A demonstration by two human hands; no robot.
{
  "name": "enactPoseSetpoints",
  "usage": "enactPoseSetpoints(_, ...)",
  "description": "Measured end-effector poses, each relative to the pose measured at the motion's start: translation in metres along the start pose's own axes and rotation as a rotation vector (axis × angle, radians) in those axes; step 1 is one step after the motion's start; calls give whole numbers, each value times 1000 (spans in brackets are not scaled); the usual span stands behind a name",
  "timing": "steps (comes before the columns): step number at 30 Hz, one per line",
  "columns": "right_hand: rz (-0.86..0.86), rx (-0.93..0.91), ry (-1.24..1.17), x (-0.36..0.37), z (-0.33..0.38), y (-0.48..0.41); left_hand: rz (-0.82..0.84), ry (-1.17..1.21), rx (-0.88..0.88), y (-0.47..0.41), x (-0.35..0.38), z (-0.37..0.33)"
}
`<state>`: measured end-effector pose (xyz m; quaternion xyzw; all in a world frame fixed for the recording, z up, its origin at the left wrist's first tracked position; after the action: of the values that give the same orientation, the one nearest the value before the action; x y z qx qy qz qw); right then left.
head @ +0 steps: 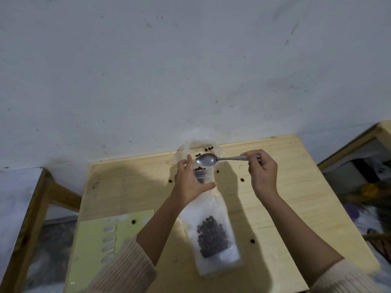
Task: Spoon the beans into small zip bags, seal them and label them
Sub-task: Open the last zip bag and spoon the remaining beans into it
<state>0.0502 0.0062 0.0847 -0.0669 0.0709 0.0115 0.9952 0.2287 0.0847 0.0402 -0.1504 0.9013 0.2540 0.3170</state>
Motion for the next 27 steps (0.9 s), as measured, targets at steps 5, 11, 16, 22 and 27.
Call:
enactPoseSetpoints(5, 30, -134, 158, 1, -9, -1, -27, 31, -3, -1, -3, 2)
enactPoseSetpoints(11, 169, -262, 505, 23, -27, 11, -68, -4, 19, 0, -3, 0)
enactPoseSetpoints(16, 181, -304, 772, 41, -27, 5, -83, 9, 34, 3, -1, 0)
enactPoseSetpoints(22, 201, -326, 905, 49, -35, -1, -60, -7, 56, 5, 6, -3)
enactPoseSetpoints(27, 96, -136, 722, 46, -45, -4, -7, 17, 27, 2, 8, 0)
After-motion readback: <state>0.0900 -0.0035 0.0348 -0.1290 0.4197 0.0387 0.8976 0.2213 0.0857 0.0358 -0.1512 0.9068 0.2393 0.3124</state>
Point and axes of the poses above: each hand's wrist, its own y-axis away from the middle knuckle, its own x-axis out of the palm, z = x × y, the point moved 3 cm from there along -y, towards the middle knuckle, and after that the axes turned 7 degrees about -x, right-handed, at the moved point
